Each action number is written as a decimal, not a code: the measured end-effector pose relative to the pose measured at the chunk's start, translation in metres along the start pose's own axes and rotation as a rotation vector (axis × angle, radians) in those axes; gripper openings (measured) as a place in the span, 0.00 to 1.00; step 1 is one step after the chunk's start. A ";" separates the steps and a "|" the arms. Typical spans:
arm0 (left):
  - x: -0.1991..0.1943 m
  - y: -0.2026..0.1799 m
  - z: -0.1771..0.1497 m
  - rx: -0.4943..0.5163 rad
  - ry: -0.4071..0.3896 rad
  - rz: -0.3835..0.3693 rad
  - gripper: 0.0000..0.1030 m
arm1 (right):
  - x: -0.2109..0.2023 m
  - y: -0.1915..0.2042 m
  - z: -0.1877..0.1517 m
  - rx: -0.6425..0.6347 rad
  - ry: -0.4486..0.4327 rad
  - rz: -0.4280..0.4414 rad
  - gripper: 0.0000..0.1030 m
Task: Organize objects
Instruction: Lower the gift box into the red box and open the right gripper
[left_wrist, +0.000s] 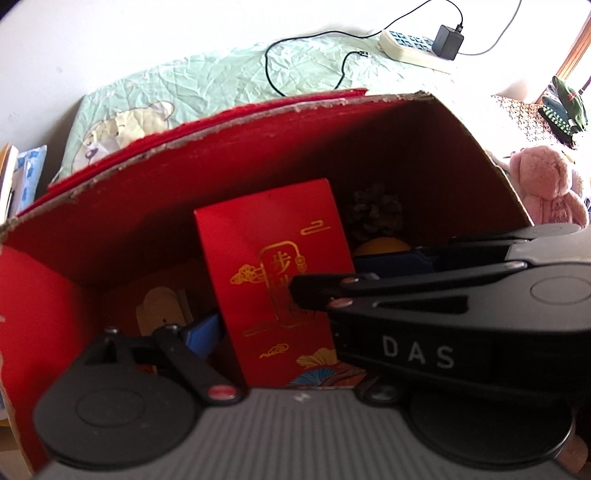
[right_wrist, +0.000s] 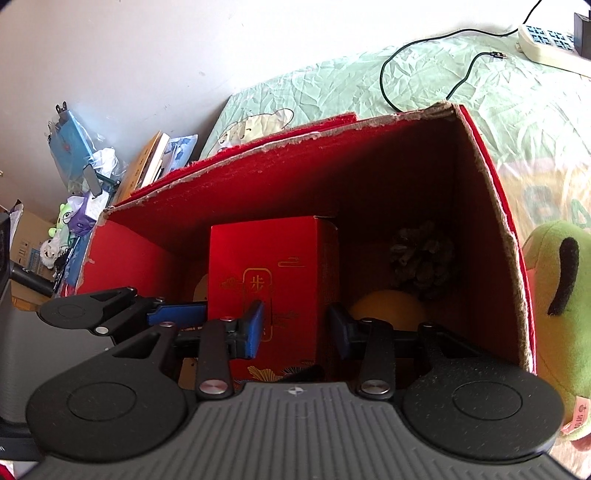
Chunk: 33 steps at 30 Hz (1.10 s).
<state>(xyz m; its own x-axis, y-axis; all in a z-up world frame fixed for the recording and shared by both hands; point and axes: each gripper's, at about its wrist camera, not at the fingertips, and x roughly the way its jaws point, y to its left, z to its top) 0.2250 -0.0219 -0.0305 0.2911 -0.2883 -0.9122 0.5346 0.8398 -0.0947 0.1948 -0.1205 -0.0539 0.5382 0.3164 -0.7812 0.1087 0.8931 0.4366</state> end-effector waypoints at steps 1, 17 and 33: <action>0.001 0.000 0.000 -0.002 0.004 -0.001 0.86 | 0.000 0.001 0.000 -0.001 0.000 -0.002 0.41; 0.001 0.002 -0.001 -0.017 0.016 0.000 0.87 | -0.001 0.003 -0.003 -0.002 -0.020 -0.002 0.40; -0.008 -0.007 -0.004 0.009 -0.107 0.075 0.91 | -0.008 0.003 -0.007 -0.006 -0.105 0.047 0.33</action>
<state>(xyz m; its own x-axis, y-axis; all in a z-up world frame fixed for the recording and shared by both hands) 0.2155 -0.0232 -0.0243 0.4134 -0.2725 -0.8688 0.5149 0.8569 -0.0237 0.1851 -0.1185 -0.0490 0.6273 0.3231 -0.7086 0.0763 0.8800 0.4688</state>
